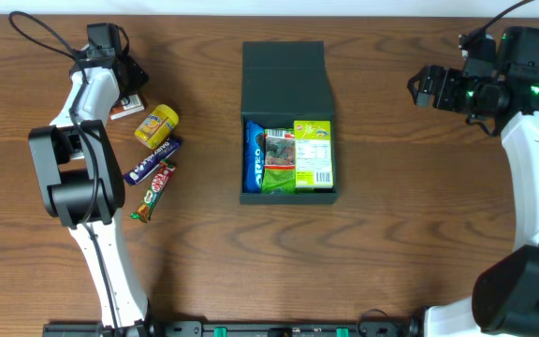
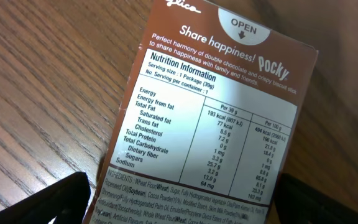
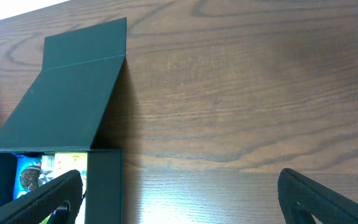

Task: Pack container
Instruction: 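Grasp the brown Pocky box with the left gripper, then lower the brown Pocky box into the box's right side and release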

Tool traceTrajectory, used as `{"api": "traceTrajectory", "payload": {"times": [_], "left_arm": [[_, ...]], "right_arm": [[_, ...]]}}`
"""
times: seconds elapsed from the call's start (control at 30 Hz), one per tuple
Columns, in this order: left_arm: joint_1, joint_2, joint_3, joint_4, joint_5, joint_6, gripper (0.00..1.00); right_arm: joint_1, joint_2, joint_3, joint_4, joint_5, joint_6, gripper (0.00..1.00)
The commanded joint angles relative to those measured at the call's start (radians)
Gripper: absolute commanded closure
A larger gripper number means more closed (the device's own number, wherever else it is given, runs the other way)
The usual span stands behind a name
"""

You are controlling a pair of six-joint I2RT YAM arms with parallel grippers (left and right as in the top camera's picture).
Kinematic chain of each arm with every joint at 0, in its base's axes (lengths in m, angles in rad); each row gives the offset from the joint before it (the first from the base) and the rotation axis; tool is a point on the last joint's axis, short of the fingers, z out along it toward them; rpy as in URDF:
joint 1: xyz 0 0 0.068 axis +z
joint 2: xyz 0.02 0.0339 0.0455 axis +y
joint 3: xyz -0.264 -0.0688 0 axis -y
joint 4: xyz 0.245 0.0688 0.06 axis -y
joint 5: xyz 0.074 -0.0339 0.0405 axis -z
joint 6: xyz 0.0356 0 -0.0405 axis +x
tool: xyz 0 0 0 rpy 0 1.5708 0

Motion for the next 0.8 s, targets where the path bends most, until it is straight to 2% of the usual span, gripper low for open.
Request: {"api": "traceTrajectory", "payload": {"times": [0.0, 0.3, 0.37, 0.4, 0.53, 0.6, 0.77], "left_arm": [[0.002, 0.015, -0.004, 0.0, -0.026, -0.003, 0.04], [0.002, 0.052, -0.003, -0.013, -0.025, 0.005, 0.04], [0.002, 0.052, -0.003, -0.014, -0.025, 0.024, 0.0], [0.002, 0.051, -0.002, -0.015, -0.026, 0.03, 0.08], [0.002, 0.051, 0.027, -0.042, -0.026, 0.05, 0.27], [0.002, 0.051, 0.061, -0.064, -0.026, 0.056, 0.32], [0.0, 0.051, 0.182, -0.126, -0.026, 0.097, 0.34]], "right_arm": [[-0.008, -0.019, 0.013, -0.001, -0.006, 0.014, 0.01], [-0.008, -0.019, 0.013, -0.001, -0.006, 0.033, 0.01], [-0.008, -0.019, 0.013, -0.002, -0.006, 0.034, 0.01], [-0.008, -0.019, 0.013, -0.001, -0.006, 0.034, 0.01], [-0.008, -0.019, 0.013, -0.001, -0.006, 0.037, 0.01], [-0.008, -0.019, 0.013, -0.001, -0.006, 0.037, 0.01], [-0.008, -0.019, 0.013, 0.0, -0.006, 0.037, 0.01]]}}
